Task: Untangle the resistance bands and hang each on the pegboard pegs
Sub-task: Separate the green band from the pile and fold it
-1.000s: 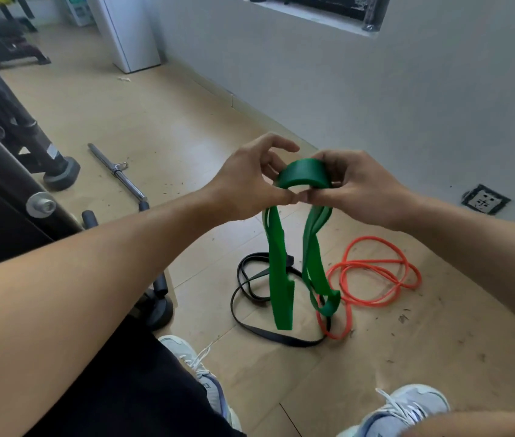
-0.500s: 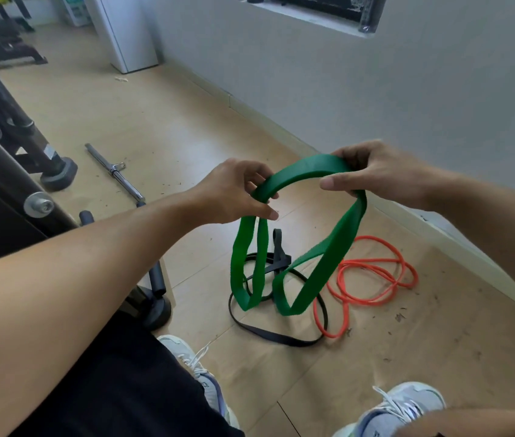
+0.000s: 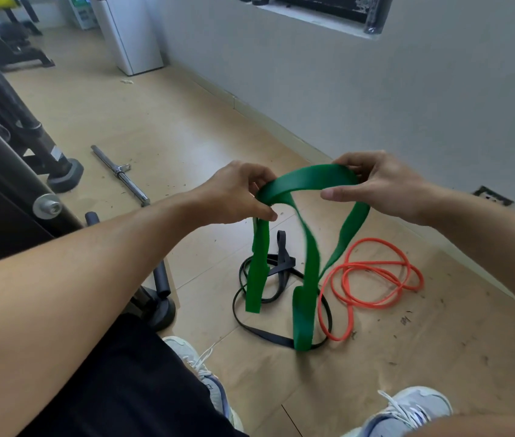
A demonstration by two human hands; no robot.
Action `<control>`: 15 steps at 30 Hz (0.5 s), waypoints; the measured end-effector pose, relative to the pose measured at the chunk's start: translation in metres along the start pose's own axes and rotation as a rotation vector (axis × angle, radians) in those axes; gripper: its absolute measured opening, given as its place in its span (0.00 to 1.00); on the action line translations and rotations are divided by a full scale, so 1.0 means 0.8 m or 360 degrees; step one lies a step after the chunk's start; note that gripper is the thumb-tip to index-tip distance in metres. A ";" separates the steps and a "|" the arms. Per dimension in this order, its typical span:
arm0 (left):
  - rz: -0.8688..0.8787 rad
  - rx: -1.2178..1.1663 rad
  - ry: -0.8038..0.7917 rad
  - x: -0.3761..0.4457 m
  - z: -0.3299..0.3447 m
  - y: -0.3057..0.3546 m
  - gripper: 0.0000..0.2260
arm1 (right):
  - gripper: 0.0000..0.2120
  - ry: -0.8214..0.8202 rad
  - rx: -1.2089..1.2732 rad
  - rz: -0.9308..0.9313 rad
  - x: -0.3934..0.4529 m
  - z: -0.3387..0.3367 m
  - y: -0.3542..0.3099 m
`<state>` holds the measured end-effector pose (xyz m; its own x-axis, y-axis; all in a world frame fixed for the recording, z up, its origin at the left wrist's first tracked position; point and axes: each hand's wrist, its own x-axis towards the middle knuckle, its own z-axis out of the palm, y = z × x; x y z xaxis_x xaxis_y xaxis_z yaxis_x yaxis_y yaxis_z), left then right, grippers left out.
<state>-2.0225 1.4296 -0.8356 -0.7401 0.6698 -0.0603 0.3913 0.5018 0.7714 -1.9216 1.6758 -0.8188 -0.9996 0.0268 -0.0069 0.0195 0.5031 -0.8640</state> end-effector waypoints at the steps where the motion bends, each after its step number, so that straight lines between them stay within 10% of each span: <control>1: 0.0000 -0.0010 -0.0033 -0.001 0.000 0.000 0.14 | 0.10 0.0037 -0.0054 -0.0006 0.000 0.001 0.001; 15: 0.0027 -0.0110 -0.0226 -0.006 0.009 0.006 0.14 | 0.05 0.0849 -0.0295 -0.0186 -0.004 0.054 0.000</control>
<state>-2.0127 1.4326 -0.8362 -0.6469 0.7511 -0.1320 0.3608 0.4540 0.8147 -1.9193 1.6385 -0.8400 -0.8480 0.3698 0.3796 -0.0392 0.6706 -0.7408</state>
